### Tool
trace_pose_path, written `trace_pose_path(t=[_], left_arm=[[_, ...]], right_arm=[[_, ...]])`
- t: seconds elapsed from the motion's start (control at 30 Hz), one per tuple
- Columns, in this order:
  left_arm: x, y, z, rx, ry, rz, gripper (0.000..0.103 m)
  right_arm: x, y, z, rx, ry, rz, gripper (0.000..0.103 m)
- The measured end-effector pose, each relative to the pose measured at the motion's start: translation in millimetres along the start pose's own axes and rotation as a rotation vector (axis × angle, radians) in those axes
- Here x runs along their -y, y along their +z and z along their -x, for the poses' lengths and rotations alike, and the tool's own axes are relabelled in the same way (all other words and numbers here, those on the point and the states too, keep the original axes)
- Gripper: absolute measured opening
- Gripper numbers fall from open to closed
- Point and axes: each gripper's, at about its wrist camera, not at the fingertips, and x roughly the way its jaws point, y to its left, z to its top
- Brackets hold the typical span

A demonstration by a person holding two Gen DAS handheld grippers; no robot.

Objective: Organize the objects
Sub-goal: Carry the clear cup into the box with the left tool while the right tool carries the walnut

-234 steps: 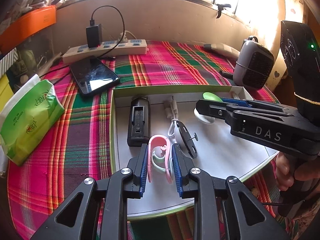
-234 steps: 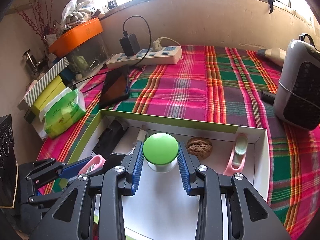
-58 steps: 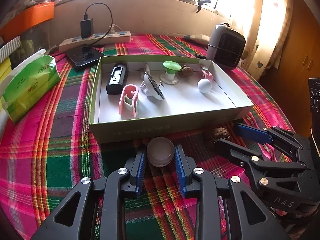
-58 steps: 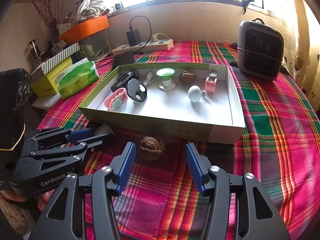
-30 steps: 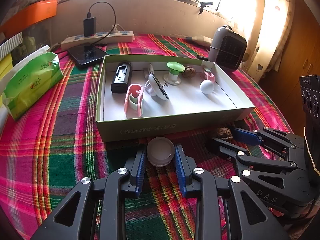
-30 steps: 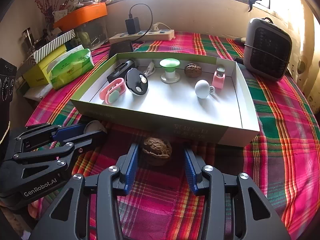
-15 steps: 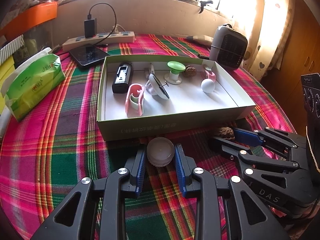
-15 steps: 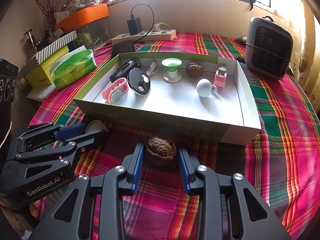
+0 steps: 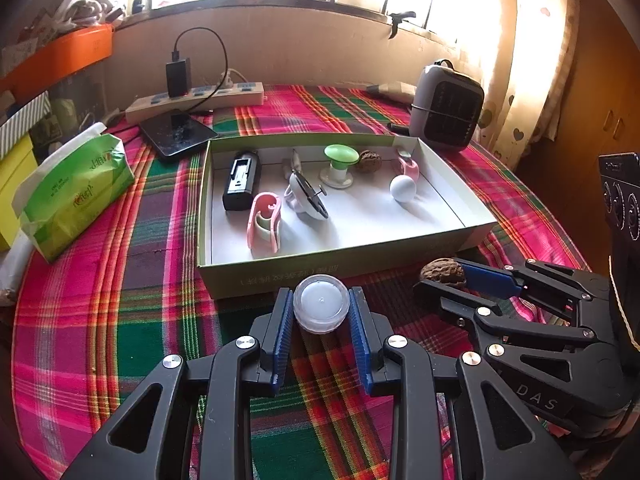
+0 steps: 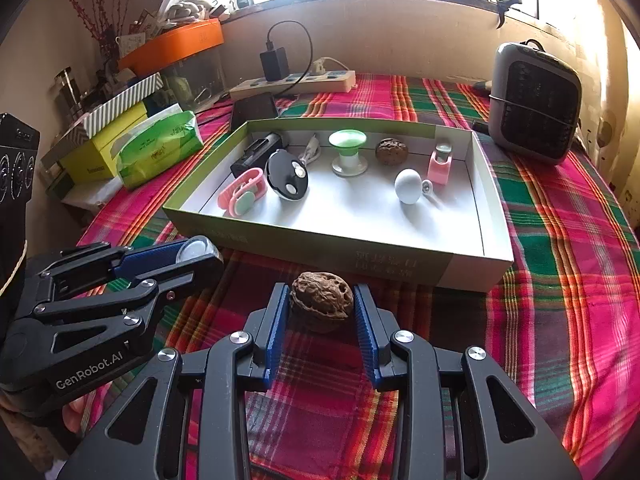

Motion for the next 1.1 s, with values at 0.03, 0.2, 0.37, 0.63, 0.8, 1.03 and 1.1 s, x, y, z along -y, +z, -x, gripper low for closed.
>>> trace_pose_path(t=[0.03, 0.2, 0.37, 0.63, 0.8, 1.03, 1.1], left_arm=[[0.7, 1.6, 1.6, 0.004, -0.001, -0.001, 0.026], [5.4, 10.1, 7.9, 0.023, -0.002, -0.015, 0.026], [10.8, 16.7, 7.8, 0.030, -0.004, -0.028, 0.026], [17.6, 26.1, 4.1, 0.031, -0.010, -0.036, 0.026], [20.5, 33.4, -0.2, 0.030, -0.016, -0.038, 0.026], [23.0, 43.6, -12.7, 0.012, -0.024, -0.040, 0.026], [23.4, 46.6, -16.8, 0.008, -0.028, -0.041, 0.026]], right_arm=[[-0.1, 0.7, 1.3, 0.003, 0.001, -0.001, 0.034], [1.5, 6.0, 12.2, 0.037, 0.004, -0.008, 0.034], [7.0, 10.9, 18.4, 0.056, 0.001, -0.017, 0.034], [17.7, 17.1, 23.7, 0.074, -0.009, -0.031, 0.034], [26.1, 21.9, 25.3, 0.082, -0.017, -0.043, 0.034], [36.5, 27.7, 23.3, 0.082, -0.030, -0.052, 0.034], [40.0, 30.0, 21.0, 0.079, -0.034, -0.057, 0.034]])
